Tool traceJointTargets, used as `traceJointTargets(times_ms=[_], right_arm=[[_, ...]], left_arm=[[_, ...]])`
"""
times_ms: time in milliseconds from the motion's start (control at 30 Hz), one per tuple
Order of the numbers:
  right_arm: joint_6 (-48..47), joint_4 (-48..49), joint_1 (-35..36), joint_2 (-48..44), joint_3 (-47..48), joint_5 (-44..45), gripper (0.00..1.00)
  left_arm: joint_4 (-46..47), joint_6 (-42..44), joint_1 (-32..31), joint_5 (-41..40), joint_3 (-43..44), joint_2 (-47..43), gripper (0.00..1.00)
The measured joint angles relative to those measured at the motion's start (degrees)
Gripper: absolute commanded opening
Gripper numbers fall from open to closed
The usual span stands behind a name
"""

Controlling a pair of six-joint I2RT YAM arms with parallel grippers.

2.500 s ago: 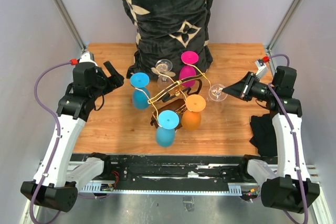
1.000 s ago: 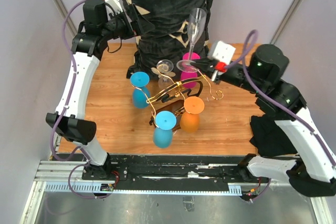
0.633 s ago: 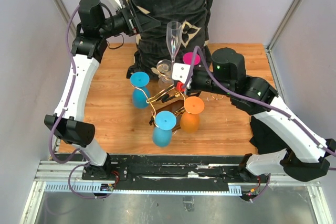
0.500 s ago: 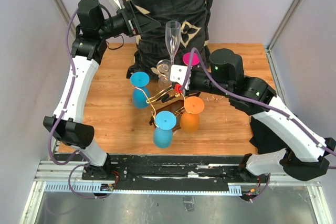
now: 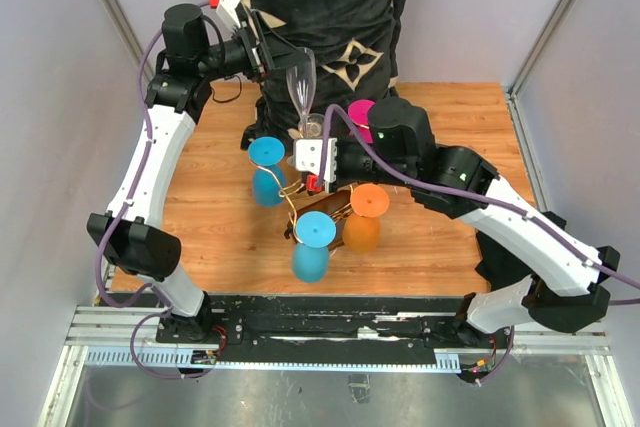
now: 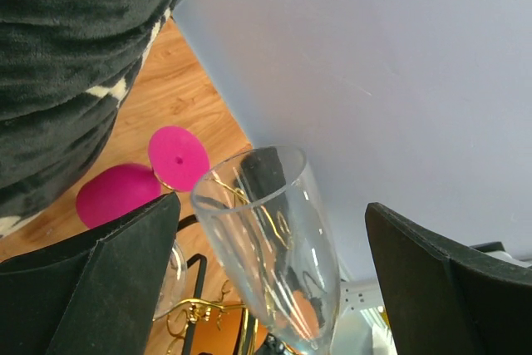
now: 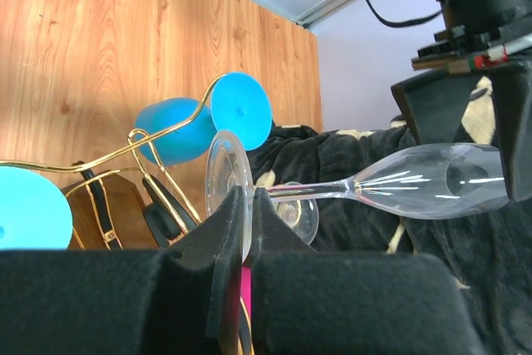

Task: Take the wine glass off the wine glass rack

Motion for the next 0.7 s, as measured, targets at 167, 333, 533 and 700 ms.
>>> traceJointTargets(times_ms=[167, 333, 533, 700], right_arm=[[-1.0, 0.0, 1.2, 1.2, 0.0, 1.0, 0.01], [-1.9, 1.1, 1.2, 1.2, -0.1, 1.5, 0.01], [-2.2, 1.7, 1.2, 1.2, -1.2, 2.8, 0.01], [-2.6, 2.0, 1.3, 1.2, -2.6, 4.1, 0.09]], left_arm=[[0.9, -2.5, 0.0, 0.7, -1.7, 0.3, 0.97], [-0.2, -2.9, 0.0, 0.8, -2.6, 0.4, 0.84], [-1.4, -3.7, 0.0, 0.7, -3.2, 0.4, 0.62], [-1.0, -5.9, -0.3, 0.4, -3.4, 0.4, 0.32]])
